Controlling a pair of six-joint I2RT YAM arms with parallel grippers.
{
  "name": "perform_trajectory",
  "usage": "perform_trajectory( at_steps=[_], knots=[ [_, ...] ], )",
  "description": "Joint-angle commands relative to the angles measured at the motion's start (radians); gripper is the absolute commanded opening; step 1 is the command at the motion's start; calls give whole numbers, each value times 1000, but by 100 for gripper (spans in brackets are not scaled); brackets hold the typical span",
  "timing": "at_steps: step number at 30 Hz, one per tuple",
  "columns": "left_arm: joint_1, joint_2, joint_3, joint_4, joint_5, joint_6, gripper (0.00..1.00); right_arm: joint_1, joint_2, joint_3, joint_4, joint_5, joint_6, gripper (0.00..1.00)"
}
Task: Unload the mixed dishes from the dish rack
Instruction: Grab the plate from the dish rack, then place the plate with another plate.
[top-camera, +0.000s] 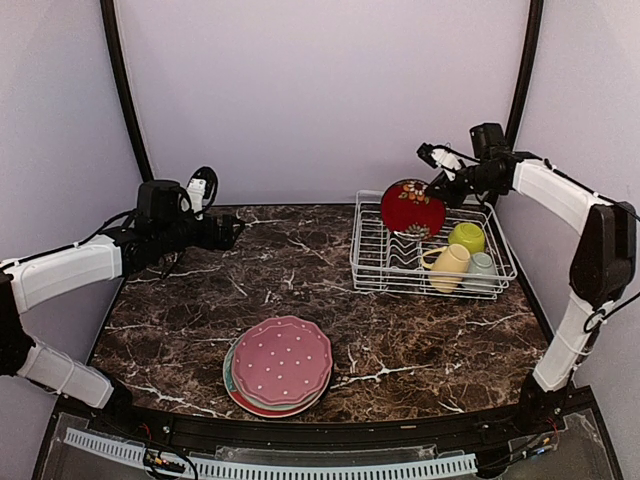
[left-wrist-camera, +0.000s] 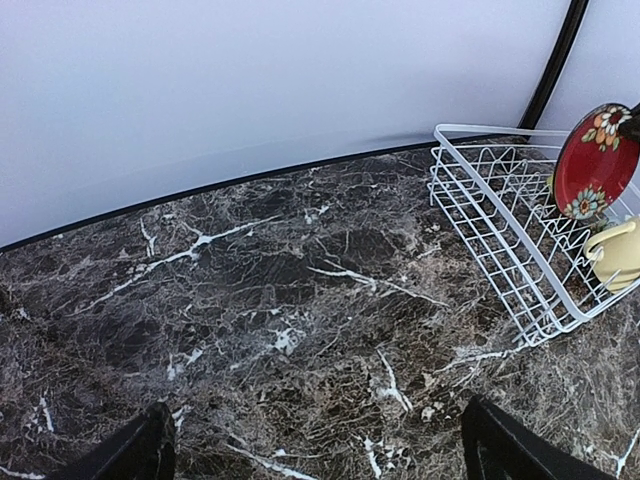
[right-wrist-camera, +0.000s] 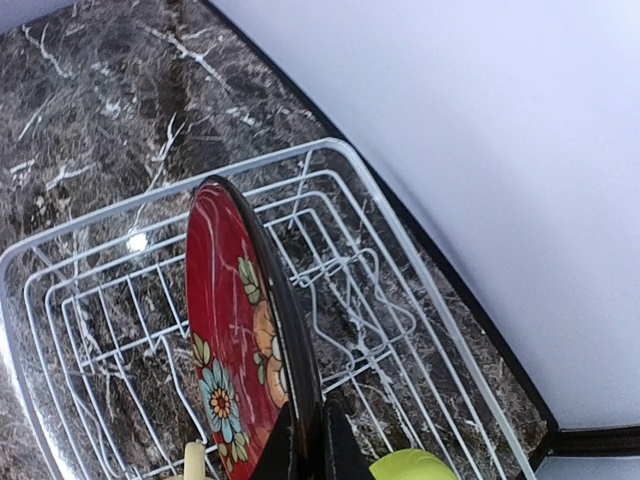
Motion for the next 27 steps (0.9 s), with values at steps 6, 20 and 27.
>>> perform_trajectory(
  at_steps=[6,20,27],
  knots=[
    [7,-49,-20,-23,-11,-61,99,-5,-111,-24,124,13,182,0],
    [6,-113,11,-52,-20,-56,99,-6,-187,-155,322,78,423,0],
    [7,-172,-16,-38,-3,-80,99,-6,-206,-115,273,74,568,0]
  ],
)
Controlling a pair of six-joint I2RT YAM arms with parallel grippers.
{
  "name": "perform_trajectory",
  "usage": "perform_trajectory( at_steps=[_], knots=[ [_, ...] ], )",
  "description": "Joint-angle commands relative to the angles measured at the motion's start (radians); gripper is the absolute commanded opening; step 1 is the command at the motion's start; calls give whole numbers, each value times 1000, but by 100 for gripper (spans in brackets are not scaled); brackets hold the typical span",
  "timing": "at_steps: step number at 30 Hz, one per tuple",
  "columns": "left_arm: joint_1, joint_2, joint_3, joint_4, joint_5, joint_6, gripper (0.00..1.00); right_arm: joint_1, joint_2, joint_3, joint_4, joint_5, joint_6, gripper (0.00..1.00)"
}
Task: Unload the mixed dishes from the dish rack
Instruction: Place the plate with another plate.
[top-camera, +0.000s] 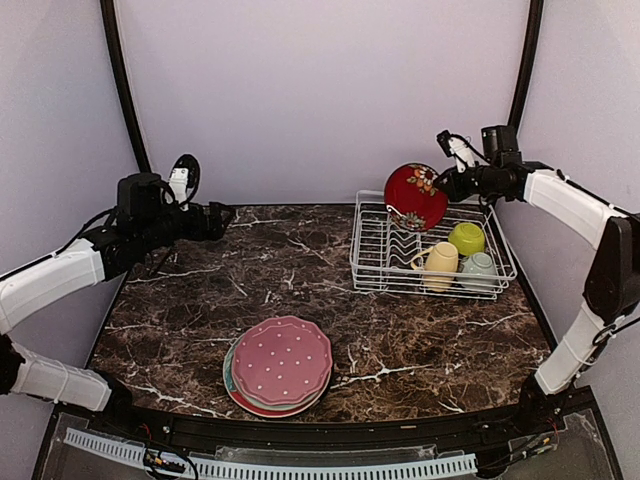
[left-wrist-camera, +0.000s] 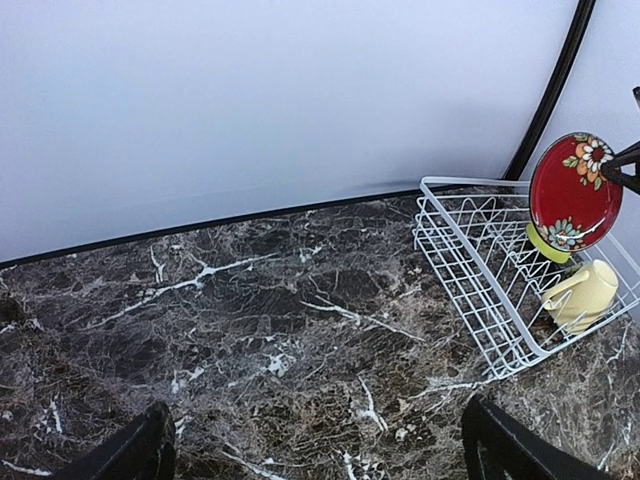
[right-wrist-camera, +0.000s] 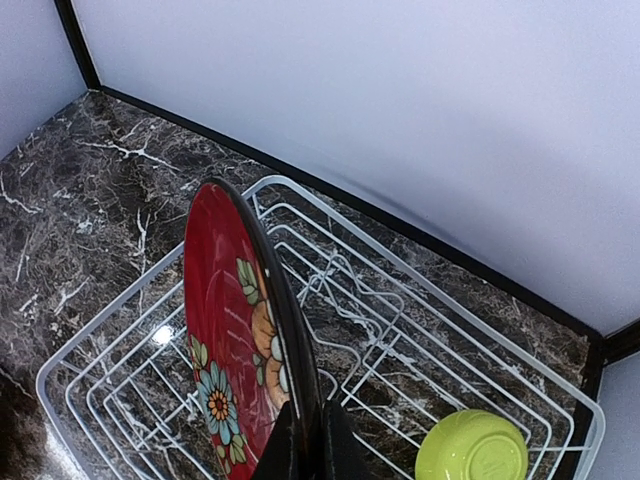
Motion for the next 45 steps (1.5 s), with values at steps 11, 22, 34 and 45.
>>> perform_trajectory(
  at_steps=[11,22,34,45],
  knots=[
    [7,-10,120,-70,-2,-10,99,72,-110,19,-29,-264,545,0],
    [7,30,197,-91,-42,64,99,440,-132,-150,20,-237,612,0],
    [7,-92,98,-55,-42,116,99,642,-63,-254,98,-226,707,0],
    [7,-82,92,-53,55,71,99,723,136,-154,22,-257,676,0]
  ],
)
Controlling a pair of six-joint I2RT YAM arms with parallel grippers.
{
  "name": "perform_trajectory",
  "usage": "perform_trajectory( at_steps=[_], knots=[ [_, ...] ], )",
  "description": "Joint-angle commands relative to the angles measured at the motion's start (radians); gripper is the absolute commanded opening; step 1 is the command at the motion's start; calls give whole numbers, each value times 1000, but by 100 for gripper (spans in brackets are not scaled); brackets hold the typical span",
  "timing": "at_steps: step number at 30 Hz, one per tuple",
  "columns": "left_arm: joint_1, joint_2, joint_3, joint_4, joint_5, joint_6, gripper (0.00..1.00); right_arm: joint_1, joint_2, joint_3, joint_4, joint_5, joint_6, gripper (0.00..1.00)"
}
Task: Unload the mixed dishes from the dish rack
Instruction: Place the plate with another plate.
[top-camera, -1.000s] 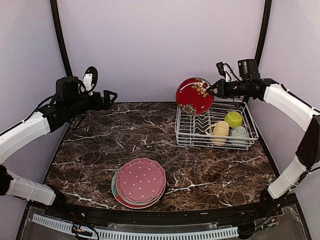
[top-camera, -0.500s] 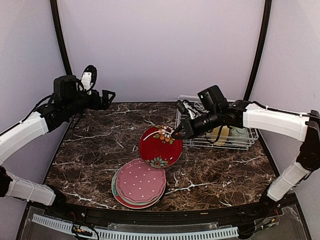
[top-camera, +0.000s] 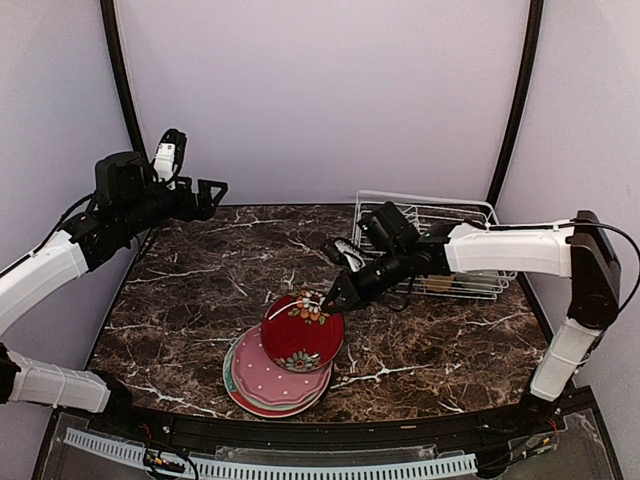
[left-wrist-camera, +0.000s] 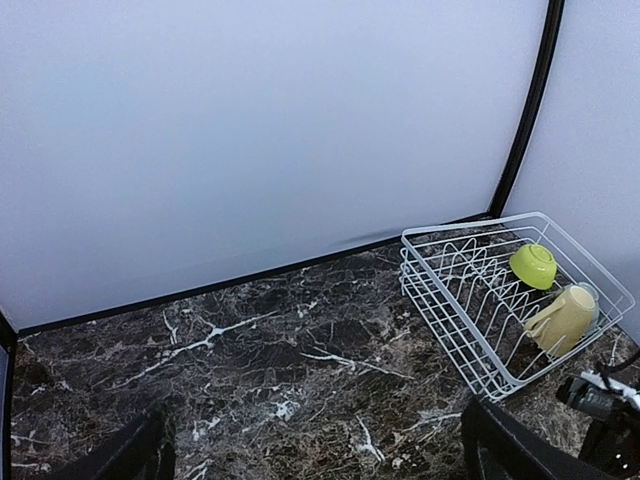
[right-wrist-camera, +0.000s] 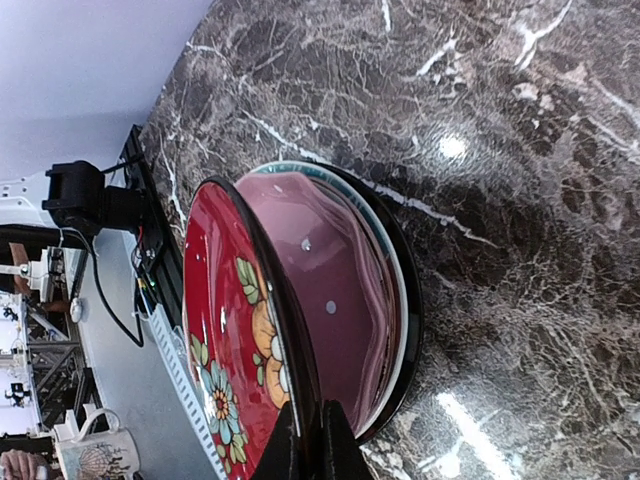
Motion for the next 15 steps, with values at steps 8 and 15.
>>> perform_trajectory(
  at_steps=[8,15],
  knots=[
    [7,1,-23,12,46,-13,99,105,156,129,-12,-52,-23,0],
    [7,7,-24,12,63,-22,99,136,207,176,-71,6,-48,11]
  ],
)
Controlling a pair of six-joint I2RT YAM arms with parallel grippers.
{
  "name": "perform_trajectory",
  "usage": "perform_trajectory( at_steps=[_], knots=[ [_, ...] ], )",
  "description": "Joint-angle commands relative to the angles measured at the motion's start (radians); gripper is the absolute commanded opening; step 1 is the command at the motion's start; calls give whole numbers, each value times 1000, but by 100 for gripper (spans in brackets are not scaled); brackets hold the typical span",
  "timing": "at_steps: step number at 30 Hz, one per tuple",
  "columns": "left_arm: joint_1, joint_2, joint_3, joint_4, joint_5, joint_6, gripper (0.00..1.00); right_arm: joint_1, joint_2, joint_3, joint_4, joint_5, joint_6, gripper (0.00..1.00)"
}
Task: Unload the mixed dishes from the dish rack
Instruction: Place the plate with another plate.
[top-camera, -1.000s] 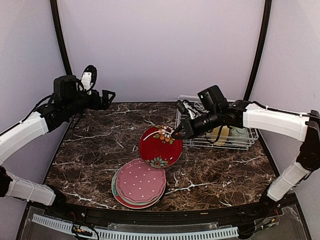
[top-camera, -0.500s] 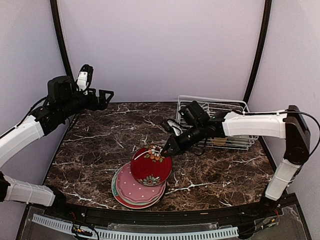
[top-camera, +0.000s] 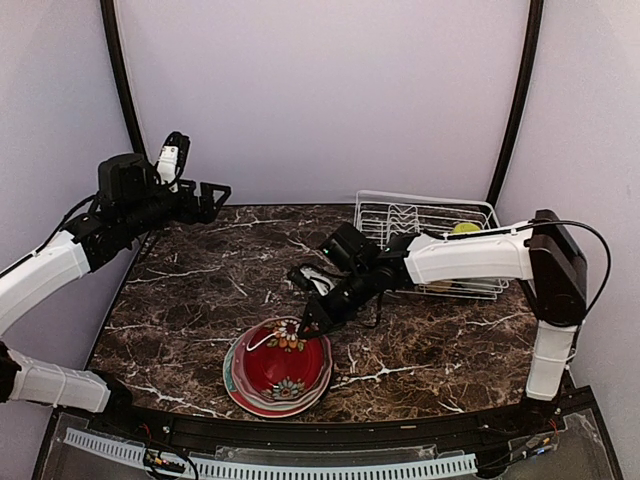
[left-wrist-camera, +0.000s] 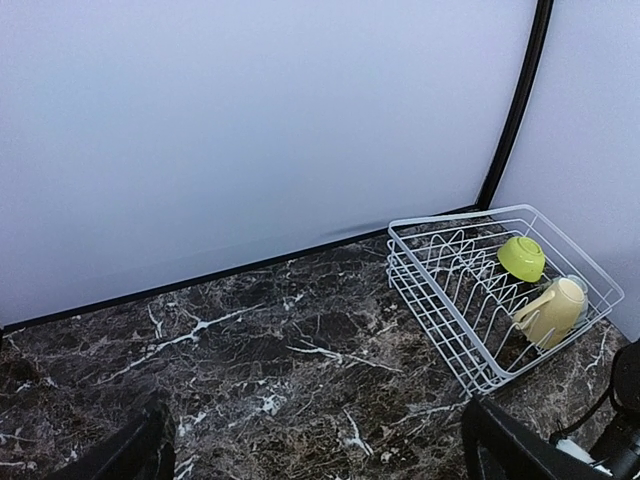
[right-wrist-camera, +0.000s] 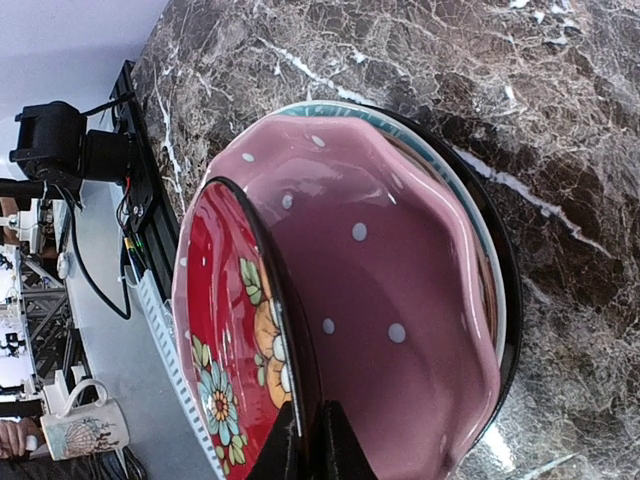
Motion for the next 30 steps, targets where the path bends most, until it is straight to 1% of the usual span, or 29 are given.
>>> perform_trajectory(
  at_steps=[1,8,11,13,16,21,30],
  knots=[
    [7,2,-18,12,22,-11,99,20,19,44,-15,25,-23,14],
    [7,11,-17,12,24,-12,99,23,-8,41,-48,109,-50,39],
    [7,14,-17,12,24,-10,99,23,-22,41,-59,136,-66,48],
    [7,17,-17,12,24,-10,99,22,-32,40,-63,152,-74,52],
    [7,25,-17,12,24,-10,99,23,-49,40,-65,171,-86,57],
    [7,35,-16,13,29,-12,99,23,-90,43,-68,217,-102,61],
    [7,33,-17,12,34,-13,99,-7,-208,14,-76,319,-141,70]
  ],
)
